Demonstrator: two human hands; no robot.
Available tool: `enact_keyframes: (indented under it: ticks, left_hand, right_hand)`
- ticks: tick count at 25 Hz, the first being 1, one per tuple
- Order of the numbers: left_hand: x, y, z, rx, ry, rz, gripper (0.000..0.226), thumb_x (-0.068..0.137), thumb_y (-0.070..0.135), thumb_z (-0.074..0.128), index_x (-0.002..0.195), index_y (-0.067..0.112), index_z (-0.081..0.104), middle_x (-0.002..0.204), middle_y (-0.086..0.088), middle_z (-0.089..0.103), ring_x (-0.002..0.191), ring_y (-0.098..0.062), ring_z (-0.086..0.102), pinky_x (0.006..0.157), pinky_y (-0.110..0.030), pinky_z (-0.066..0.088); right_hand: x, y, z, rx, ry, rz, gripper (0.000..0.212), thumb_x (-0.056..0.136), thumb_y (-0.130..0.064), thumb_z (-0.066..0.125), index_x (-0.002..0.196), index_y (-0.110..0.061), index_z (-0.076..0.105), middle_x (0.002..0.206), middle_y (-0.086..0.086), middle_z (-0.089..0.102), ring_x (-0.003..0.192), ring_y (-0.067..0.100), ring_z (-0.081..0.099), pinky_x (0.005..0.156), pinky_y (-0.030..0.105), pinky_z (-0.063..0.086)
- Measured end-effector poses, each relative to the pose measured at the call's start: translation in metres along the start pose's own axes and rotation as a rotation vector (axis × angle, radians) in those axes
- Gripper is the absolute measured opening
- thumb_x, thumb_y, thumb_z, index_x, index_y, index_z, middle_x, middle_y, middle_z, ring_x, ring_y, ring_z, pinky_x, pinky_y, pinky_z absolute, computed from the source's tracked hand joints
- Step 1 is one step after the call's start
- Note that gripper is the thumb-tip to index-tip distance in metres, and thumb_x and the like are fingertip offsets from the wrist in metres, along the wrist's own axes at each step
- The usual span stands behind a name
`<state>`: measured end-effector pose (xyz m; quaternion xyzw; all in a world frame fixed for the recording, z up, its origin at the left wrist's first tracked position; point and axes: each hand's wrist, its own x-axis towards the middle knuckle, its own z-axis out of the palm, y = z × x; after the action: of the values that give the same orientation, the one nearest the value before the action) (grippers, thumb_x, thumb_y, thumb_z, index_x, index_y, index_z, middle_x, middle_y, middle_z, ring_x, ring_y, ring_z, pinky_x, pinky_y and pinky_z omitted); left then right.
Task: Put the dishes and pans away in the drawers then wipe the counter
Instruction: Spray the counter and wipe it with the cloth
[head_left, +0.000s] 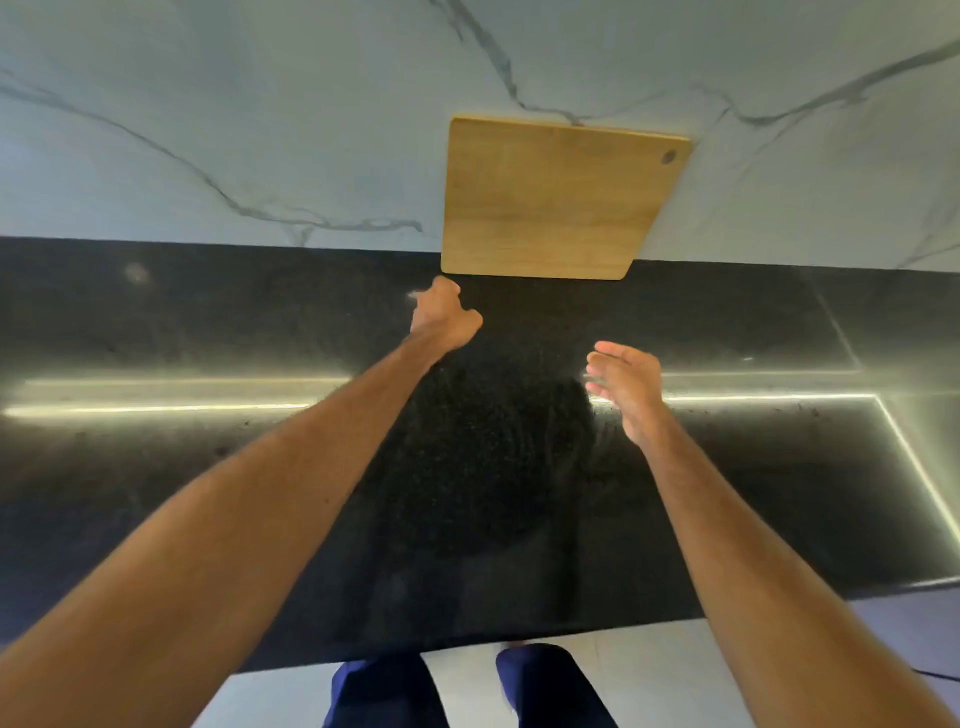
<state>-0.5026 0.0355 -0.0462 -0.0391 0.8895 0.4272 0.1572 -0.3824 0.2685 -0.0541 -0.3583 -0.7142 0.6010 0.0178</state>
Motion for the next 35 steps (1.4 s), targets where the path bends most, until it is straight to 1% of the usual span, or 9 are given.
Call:
enact_keyframes:
  ticks: [4,6,8,10,14,22,29,32,35]
  left_hand:
    - [0.042,0.014,0.021,0.048,0.198,-0.021,0.064,0.087,0.026,0.074,0.136,0.002,0.041,0.136,-0.015,0.051,0.129,-0.031,0.05,0.108,-0.041,0.045]
    - [0.062,0.022,0.024,0.053,0.281,-0.01,0.071,0.089,0.026,0.071,0.144,0.001,0.033,0.143,-0.016,0.044,0.135,-0.031,0.042,0.112,-0.038,0.039]
    - [0.081,0.029,0.023,0.024,0.343,0.003,0.071,0.092,0.025,0.068,0.148,0.004,0.03,0.144,-0.014,0.044,0.136,-0.03,0.041,0.112,-0.038,0.038]
    - [0.097,0.032,0.021,0.038,0.385,0.022,0.061,0.093,0.026,0.067,0.143,0.007,0.038,0.138,-0.011,0.051,0.129,-0.028,0.048,0.108,-0.038,0.043]
    - [0.111,0.036,0.019,0.073,0.476,0.007,0.037,0.094,0.029,0.063,0.124,0.009,0.054,0.119,-0.008,0.063,0.108,-0.028,0.062,0.091,-0.047,0.054]
    - [0.074,0.021,0.016,0.129,0.539,0.082,0.026,0.092,0.036,0.07,0.084,0.015,0.057,0.076,0.003,0.062,0.069,-0.016,0.057,0.063,-0.032,0.047]
    - [-0.038,-0.005,0.02,0.086,0.446,0.129,0.017,0.09,0.036,0.073,0.097,0.021,0.075,0.087,0.01,0.074,0.079,-0.008,0.069,0.074,-0.028,0.057]
    - [-0.097,-0.025,0.027,0.093,0.351,0.073,0.013,0.089,0.034,0.076,0.096,0.023,0.078,0.082,0.016,0.073,0.073,0.003,0.067,0.066,-0.013,0.051]
    - [-0.137,-0.05,0.037,0.069,0.223,-0.022,0.015,0.086,0.034,0.08,0.099,0.025,0.079,0.079,0.019,0.072,0.066,0.001,0.069,0.069,-0.024,0.06]
  right_hand:
    - [0.079,-0.02,-0.015,-0.031,0.01,-0.039,0.043,0.091,-0.013,0.071,0.133,-0.003,0.064,0.118,0.012,0.07,0.108,0.023,0.07,0.091,0.036,0.062]
    - [0.115,-0.039,-0.018,-0.085,0.045,-0.105,0.023,0.084,-0.024,0.072,0.098,-0.005,0.071,0.087,0.015,0.067,0.082,0.029,0.068,0.078,0.038,0.061]
    - [0.155,-0.055,-0.017,-0.151,0.066,-0.158,0.031,0.082,-0.031,0.071,0.068,-0.022,0.044,0.065,0.001,0.041,0.064,0.021,0.042,0.063,0.035,0.04]
    - [0.18,-0.073,-0.016,-0.173,0.095,-0.213,0.034,0.089,-0.034,0.07,0.072,-0.027,0.041,0.073,-0.007,0.042,0.066,0.013,0.04,0.067,0.033,0.038]
    - [0.223,-0.085,-0.02,-0.17,0.059,-0.254,0.021,0.091,-0.036,0.069,0.105,-0.02,0.072,0.1,-0.007,0.075,0.094,0.013,0.071,0.09,0.037,0.06]
    - [0.202,-0.061,-0.043,-0.224,0.091,-0.408,0.043,0.086,-0.046,0.068,0.091,-0.004,0.065,0.072,0.016,0.065,0.066,0.014,0.052,0.074,0.056,0.058]
    - [0.1,-0.013,-0.093,-0.101,-0.101,-0.393,0.01,0.098,-0.019,0.07,0.102,-0.014,0.077,0.085,-0.006,0.074,0.074,-0.003,0.066,0.068,0.016,0.053]
    - [0.065,0.019,-0.119,-0.137,-0.149,-0.315,0.015,0.096,-0.018,0.072,0.11,-0.016,0.078,0.095,-0.009,0.078,0.085,0.0,0.072,0.076,0.019,0.055]
    - [0.042,0.052,-0.133,-0.153,-0.191,-0.186,0.02,0.095,-0.017,0.074,0.115,-0.018,0.077,0.102,-0.007,0.079,0.097,0.008,0.075,0.089,0.032,0.06]
